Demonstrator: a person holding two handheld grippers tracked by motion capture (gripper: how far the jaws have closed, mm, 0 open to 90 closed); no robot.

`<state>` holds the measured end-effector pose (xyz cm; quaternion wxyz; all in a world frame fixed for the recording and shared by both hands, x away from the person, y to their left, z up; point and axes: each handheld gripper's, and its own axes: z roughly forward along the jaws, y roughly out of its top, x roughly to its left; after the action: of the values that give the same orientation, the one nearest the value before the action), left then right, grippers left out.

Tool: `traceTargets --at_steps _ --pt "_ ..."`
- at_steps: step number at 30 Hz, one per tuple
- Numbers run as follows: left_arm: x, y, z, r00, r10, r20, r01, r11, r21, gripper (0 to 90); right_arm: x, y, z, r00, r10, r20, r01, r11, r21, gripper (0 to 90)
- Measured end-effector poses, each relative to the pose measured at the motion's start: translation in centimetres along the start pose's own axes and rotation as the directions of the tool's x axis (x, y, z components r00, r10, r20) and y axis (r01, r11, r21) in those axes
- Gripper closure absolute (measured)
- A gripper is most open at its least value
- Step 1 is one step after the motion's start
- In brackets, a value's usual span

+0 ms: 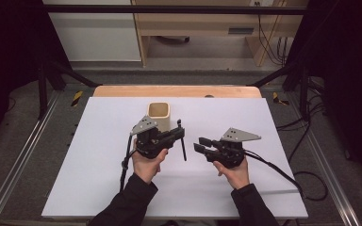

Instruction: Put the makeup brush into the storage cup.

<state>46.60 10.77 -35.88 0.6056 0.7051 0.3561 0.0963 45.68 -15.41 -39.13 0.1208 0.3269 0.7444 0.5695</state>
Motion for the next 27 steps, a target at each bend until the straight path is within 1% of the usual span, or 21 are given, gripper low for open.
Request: traceTargets --at_steps 2,7,11,15,18,21,27 --pt "0.2 0.1 -0.4 1.0 0.006 -0.006 -0.006 1.0 -0.002 83.2 -0.2 0.0 -0.1 0.9999 0.007 0.009 -0.007 1.0 0.0 61.5" --pt "0.6 0.4 -1.3 0.9995 0.019 -0.024 -0.019 0.9998 -0.009 83.2 -0.4 -0.1 -0.3 0.9984 -0.011 0.055 0.011 0.9999 0.008 55.6" --pt "0.8 0.5 -1.9 0.9989 0.03 -0.037 -0.03 0.9995 -0.008 83.2 -0.7 -0.1 -0.5 0.9978 -0.006 0.066 0.006 1.0 0.001 51.8" --pt "1.2 0.7 -2.5 0.9979 0.039 -0.053 -0.039 0.9992 -0.01 83.2 -1.0 -0.2 -0.9 0.9959 0.004 0.09 -0.003 1.0 -0.009 47.6" --pt "1.6 0.7 -3.1 0.9975 0.035 -0.062 -0.036 0.9992 -0.019 83.2 -1.2 -0.2 -1.1 0.9939 0.003 0.111 -0.001 0.9999 -0.015 43.5" --pt "2.0 0.7 -3.7 0.996 0.04 -0.08 -0.041 0.999 -0.018 83.2 -1.4 -0.3 -1.4 0.9916 0.001 0.129 0.001 0.9999 -0.013 39.8" --pt "2.8 0.9 -4.6 0.9928 0.046 -0.111 -0.049 0.9986 -0.022 83.2 -1.6 -0.4 -1.8 0.985 -0.009 0.172 0.009 0.9999 -0.004 28.4"
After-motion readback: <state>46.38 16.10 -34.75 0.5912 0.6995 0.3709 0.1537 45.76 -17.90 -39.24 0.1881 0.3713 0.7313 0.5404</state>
